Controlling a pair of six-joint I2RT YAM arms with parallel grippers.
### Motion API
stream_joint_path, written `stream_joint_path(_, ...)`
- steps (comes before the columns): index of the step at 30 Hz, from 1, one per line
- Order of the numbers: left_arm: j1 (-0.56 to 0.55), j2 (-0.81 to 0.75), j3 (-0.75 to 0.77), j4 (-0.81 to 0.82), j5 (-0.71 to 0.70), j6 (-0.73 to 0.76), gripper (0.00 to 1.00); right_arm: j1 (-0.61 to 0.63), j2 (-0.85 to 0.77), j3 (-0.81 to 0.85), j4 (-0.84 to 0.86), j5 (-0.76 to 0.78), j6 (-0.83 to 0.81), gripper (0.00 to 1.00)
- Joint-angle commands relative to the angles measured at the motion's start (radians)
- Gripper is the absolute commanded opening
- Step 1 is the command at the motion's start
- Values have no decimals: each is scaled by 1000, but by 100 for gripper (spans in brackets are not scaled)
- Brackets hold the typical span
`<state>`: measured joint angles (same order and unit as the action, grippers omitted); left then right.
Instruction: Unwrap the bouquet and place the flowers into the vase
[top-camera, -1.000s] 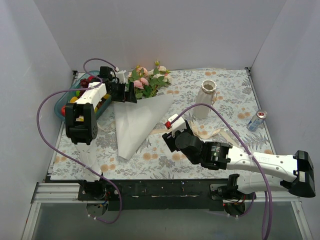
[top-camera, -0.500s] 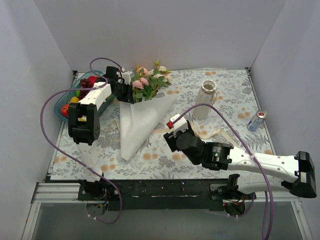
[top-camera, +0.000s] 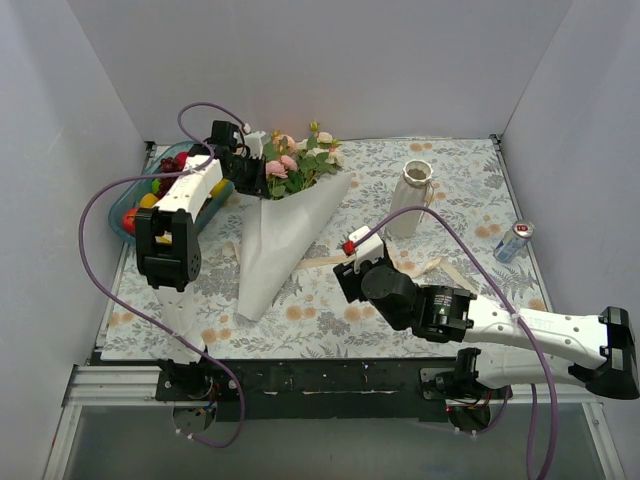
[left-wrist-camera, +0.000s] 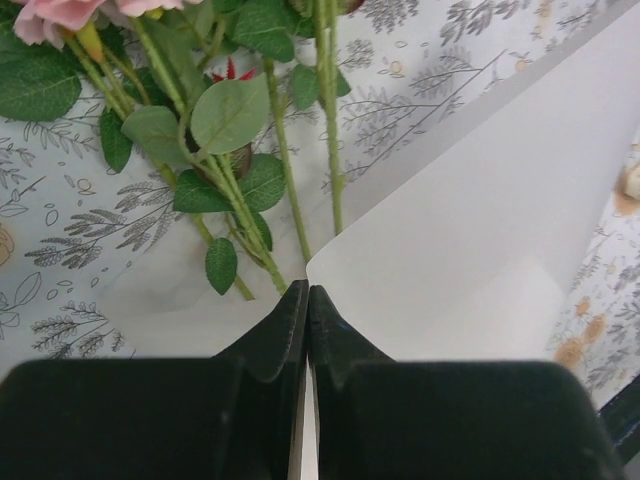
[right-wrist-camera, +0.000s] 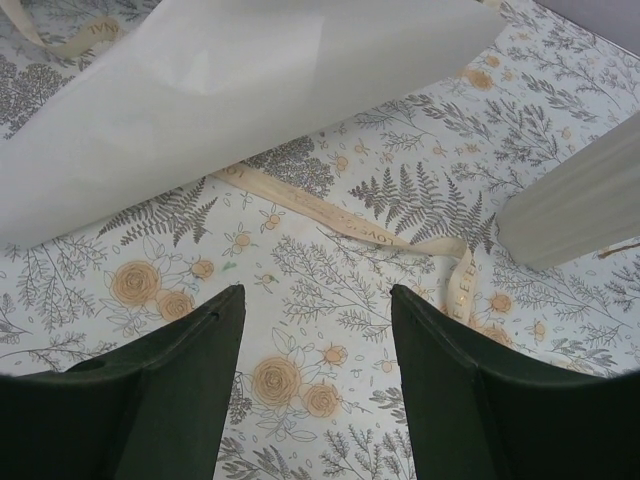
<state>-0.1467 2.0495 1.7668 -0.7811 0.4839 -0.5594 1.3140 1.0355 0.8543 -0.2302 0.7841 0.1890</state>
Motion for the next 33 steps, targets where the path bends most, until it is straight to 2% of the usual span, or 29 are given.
stream_joint_path(1, -24, -110, 86, -75, 77, -30, 0, 5, -35, -3, 28, 29, 23, 67)
stream_joint_path(7, -77, -111, 252, -174, 148, -68, 0, 7, -52, 3, 15, 44, 23, 67)
stream_joint_path(13, -146, -141, 269, -188, 206, -76, 0, 8, -57, 14, -3, 55, 17, 67)
stream_joint_path(14, -161, -143, 275, -190, 220, -73, 4, 7, -57, 17, -9, 58, 15, 67)
stream_joint_path(16, -168, -146, 281, -195, 245, -69, 23, 7, -57, 22, -14, 63, 15, 68)
stream_joint_path(17, -168, -150, 281, -190, 266, -76, 40, 7, -57, 25, -21, 63, 15, 68)
stream_joint_path(20, -166, -161, 278, -175, 285, -63, 57, 8, -52, 34, -30, 75, 9, 71)
stream_joint_path(23, -165, -169, 292, -162, 256, -51, 63, 7, -35, 51, -41, 81, 1, 72)
stream_joint_path(29, -73, -164, 329, -173, 203, -51, 71, 11, 4, 83, -41, 90, -26, 73)
stream_joint_path(30, -30, -163, 313, -172, 203, -40, 76, 16, 21, 95, -43, 95, -31, 73)
stream_joint_path(32, 11, -157, 245, -176, 223, -13, 98, 40, 40, 106, -58, 116, -36, 74)
stream_joint_path(33, 41, -157, 214, -173, 222, 7, 98, 50, 53, 112, -63, 127, -42, 75)
